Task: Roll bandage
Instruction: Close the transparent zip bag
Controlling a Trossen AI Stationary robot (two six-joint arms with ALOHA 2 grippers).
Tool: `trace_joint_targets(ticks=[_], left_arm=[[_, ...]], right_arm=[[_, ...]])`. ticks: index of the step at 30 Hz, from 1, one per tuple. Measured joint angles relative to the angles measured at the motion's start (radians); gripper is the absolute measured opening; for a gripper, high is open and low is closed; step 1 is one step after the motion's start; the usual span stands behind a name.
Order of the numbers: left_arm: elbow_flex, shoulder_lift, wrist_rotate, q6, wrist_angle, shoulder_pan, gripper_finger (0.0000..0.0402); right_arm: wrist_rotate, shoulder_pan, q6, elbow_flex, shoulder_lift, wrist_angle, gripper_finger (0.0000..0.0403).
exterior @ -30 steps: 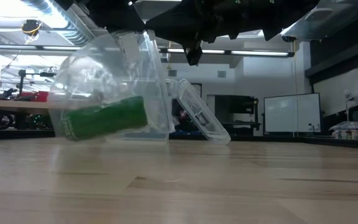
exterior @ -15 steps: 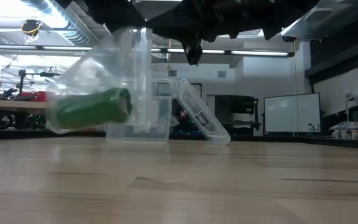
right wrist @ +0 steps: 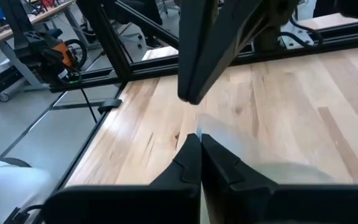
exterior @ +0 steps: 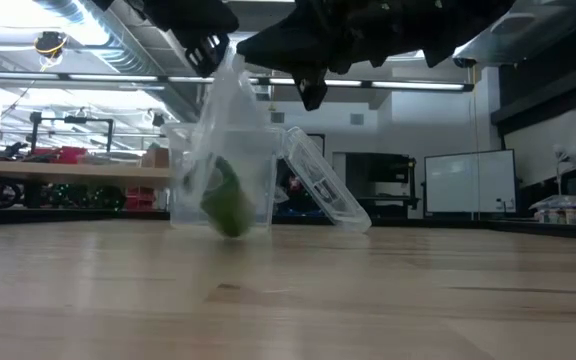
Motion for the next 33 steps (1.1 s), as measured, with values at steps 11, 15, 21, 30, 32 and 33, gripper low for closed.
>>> trace_joint_targets(ticks=[11,15,21,30,32,33], left_arm=[[0.0,0.0,-0.011,-0.06,-0.018,-0.008,0.0001],[0.0,0.001,-0.011,-0.085,-0.023,-0.017,0.0001],[0.0,0.001,-0.219,-0.031,-0.031,-0.065,0.0001],[0.0,0.002,-0.658,0.185,-0.039,-0.186,0.0],[0.0,0.002,-0.712,0.216,-0.037,-0.211,0.0],[0.0,0.002,-0.735,0.222,-0.035,-0.222,0.0]], right_arm=[[0.084,0.0,0.0,0.0,0.0,0.003,0.0001],[0.146,0.0,0.024,0.0,0.0,0.003,0.0001],[0.186,-0.001,0.08,0.0,0.0,0.004,0.0],[0.228,-0.002,0.193,0.001,-0.002,0.019,0.0],[0.23,-0.002,0.212,0.001,-0.002,0.035,0.0],[0.23,-0.002,0.215,0.001,-0.002,0.042,0.0]])
